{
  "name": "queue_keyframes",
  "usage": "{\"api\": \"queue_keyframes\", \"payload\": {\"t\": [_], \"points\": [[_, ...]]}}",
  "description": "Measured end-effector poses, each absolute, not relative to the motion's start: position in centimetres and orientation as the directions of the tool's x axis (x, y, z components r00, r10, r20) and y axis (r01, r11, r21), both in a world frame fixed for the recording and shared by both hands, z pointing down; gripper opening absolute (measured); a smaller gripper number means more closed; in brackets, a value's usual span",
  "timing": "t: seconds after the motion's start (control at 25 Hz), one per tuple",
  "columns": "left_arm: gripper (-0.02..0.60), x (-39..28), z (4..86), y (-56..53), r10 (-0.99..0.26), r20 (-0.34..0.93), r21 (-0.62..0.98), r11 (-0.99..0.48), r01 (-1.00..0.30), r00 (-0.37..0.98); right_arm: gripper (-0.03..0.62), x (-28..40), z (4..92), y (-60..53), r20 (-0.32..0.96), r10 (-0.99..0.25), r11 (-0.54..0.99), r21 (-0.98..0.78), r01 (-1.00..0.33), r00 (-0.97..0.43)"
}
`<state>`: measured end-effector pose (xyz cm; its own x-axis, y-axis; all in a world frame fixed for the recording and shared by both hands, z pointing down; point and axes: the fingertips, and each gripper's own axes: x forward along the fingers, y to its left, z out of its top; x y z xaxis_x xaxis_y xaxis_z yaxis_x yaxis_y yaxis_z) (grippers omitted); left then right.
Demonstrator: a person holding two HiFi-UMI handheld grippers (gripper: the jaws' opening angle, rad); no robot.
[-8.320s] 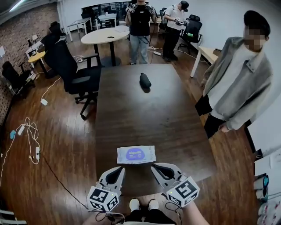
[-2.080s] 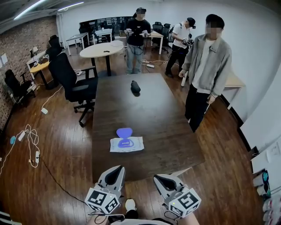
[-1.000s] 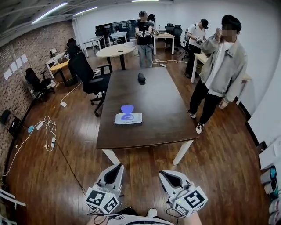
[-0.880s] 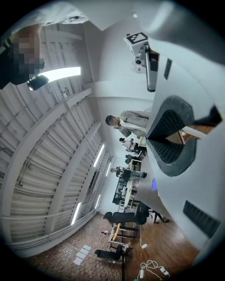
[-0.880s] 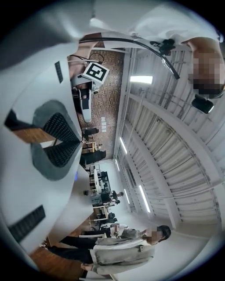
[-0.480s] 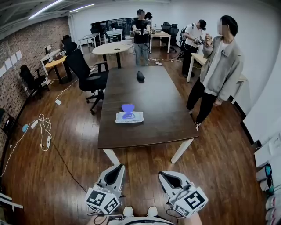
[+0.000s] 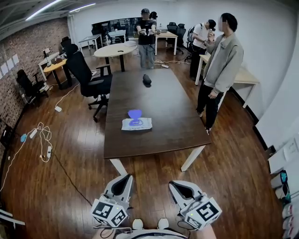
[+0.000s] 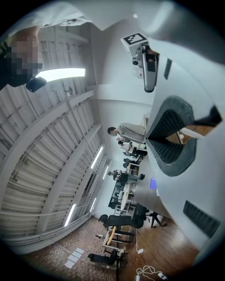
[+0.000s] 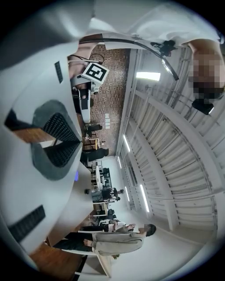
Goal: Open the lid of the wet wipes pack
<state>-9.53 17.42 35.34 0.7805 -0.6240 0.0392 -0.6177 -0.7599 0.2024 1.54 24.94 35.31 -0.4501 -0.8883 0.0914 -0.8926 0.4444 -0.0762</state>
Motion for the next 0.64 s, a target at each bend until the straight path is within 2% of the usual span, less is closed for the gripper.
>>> {"api": "queue_keyframes", "payload": {"t": [0.64], "points": [[0.0, -11.2, 34.7, 17.5, -0.614, 0.029, 0.205, -0.768, -0.606, 0.789, 0.008, -0.6, 34.8, 25.0, 0.098, -0.891, 0.441, -0.055, -0.896, -0.444]]}}
